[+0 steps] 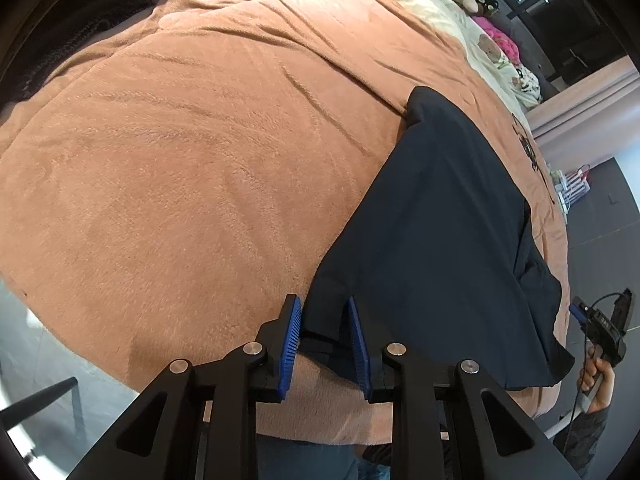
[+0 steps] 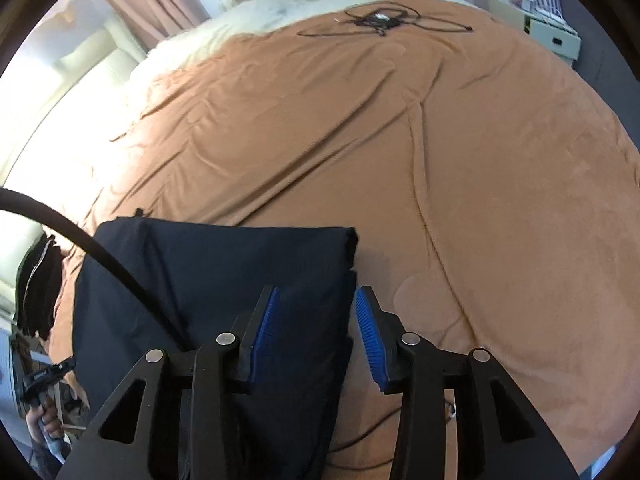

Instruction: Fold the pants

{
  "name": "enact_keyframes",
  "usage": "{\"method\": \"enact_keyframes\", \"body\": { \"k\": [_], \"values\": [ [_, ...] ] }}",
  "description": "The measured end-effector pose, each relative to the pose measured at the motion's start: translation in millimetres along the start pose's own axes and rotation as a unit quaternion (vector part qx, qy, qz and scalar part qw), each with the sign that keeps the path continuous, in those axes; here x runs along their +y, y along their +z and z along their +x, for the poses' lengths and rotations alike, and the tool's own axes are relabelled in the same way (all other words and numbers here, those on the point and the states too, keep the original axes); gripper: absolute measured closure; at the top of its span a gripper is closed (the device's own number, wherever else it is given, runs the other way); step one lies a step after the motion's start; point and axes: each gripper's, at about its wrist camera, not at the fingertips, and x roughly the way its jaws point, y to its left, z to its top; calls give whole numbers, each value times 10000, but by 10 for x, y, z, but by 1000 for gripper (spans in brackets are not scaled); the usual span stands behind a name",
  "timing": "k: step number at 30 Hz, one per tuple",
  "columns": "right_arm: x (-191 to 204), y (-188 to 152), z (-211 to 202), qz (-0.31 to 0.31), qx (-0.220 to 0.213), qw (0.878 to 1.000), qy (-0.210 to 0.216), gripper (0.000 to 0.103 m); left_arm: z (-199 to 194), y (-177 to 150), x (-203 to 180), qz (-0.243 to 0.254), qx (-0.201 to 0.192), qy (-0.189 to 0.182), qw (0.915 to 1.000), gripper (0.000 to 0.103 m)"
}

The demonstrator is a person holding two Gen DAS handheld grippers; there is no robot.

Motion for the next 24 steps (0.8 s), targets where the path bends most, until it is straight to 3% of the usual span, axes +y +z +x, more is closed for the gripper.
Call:
{"method": "enact_keyframes", "body": {
  "k": [5, 14, 24],
  "values": [
    [312, -120, -41, -592, 166, 9970, 475, 65, -14, -11, -7, -38, -34, -25, 10000, 76],
    [713, -7, 149, -1277, 421, 9877, 796, 65, -59, -53, 24, -81, -85, -44, 9999, 76],
    [1045, 180, 721, -2125, 927, 9697, 773, 65, -86, -97, 83, -169, -112, -97, 9997, 76]
  ]
}}
